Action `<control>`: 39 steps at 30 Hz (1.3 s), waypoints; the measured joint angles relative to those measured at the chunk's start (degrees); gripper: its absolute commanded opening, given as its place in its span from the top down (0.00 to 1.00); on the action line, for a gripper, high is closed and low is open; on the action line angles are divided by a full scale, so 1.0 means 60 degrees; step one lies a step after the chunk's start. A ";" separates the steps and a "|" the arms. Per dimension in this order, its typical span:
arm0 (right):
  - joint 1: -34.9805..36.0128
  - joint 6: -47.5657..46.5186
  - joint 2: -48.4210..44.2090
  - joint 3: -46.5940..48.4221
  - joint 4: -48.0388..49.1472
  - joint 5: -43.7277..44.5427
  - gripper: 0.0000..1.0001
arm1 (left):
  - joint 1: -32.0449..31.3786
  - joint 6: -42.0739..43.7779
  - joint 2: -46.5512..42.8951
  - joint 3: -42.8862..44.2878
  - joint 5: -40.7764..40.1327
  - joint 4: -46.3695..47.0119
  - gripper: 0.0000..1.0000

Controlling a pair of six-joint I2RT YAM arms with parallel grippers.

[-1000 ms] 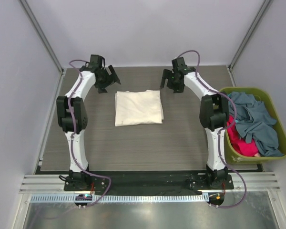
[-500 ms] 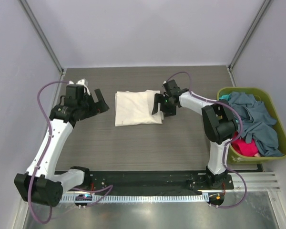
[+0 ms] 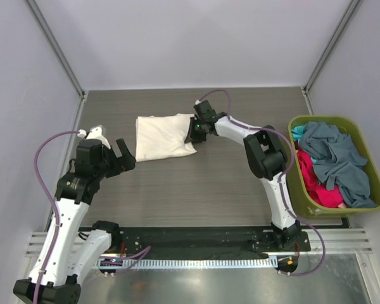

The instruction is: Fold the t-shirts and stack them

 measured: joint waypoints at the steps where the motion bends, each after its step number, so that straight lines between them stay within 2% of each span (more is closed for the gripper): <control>1: 0.0084 0.0164 0.0237 0.0357 0.0007 0.0004 0.86 | 0.0000 -0.0004 0.0000 0.0000 -0.0004 0.0018 0.00; 5: 0.0412 0.0783 0.1432 0.2244 -0.0022 0.0015 0.86 | 0.0000 -0.0004 0.0109 -0.0004 -0.0007 0.0025 0.00; 7: 0.0576 0.1260 0.2539 0.3996 -0.0131 -0.0087 0.86 | 0.0000 -0.0004 0.0127 -0.0018 -0.0007 0.0029 0.00; 9: 0.0747 0.1872 0.3847 0.5996 0.0102 -0.0211 0.78 | 0.0000 -0.0007 0.0117 -0.0022 -0.0011 0.0044 0.00; 11: 0.0900 0.2503 0.4841 0.7267 0.1024 -0.0368 0.58 | 0.0000 -0.0007 0.0109 -0.0022 -0.0044 0.0051 0.00; 12: 0.0994 0.3067 0.5260 0.7584 0.1774 -0.0477 0.44 | 0.0000 -0.0011 0.0109 -0.0022 -0.0076 0.0051 0.00; 13: 0.1067 0.3537 0.5519 0.7657 0.2503 -0.0561 0.16 | 0.0000 -0.0011 0.0109 -0.0022 -0.0117 0.0051 0.00; 14: 0.1144 0.4054 0.5763 0.7661 0.3388 -0.0608 0.09 | 0.0000 -0.0011 0.0113 -0.0022 -0.0186 0.0047 0.00; 16: 0.1297 0.4772 0.6073 0.7748 0.5100 -0.0732 0.01 | 0.0000 -0.0015 0.0120 -0.0022 -0.0306 0.0047 0.00; 18: 0.1384 0.5125 0.6116 0.7570 0.6022 -0.0739 0.00 | 0.0000 -0.0015 0.0168 -0.0022 -0.0441 0.0051 0.00; 21: 0.1406 0.5206 0.5643 0.6441 0.7114 -0.0874 0.01 | 0.0011 -0.0062 0.0474 -0.0004 -0.0787 0.0047 0.00; 26: 0.1035 0.4732 0.3228 0.2361 0.7340 -0.1038 0.00 | 0.0018 -0.0412 0.1836 0.0393 -0.1009 0.0124 0.00; 30: -0.0007 0.4058 0.0601 -0.0892 0.7038 -0.0976 0.01 | 0.0066 -0.0634 0.3996 0.1861 -0.1268 0.0466 0.00; 35: -0.1494 0.3293 -0.2091 -0.3504 0.6790 -0.0860 0.00 | 0.0546 -0.0805 0.6976 0.4087 -0.1348 0.0984 0.01; 39: -0.1617 0.2871 -0.3829 -0.5424 0.6819 -0.0911 0.00 | 0.1290 -0.0834 0.9657 0.5974 -0.1206 0.1341 0.02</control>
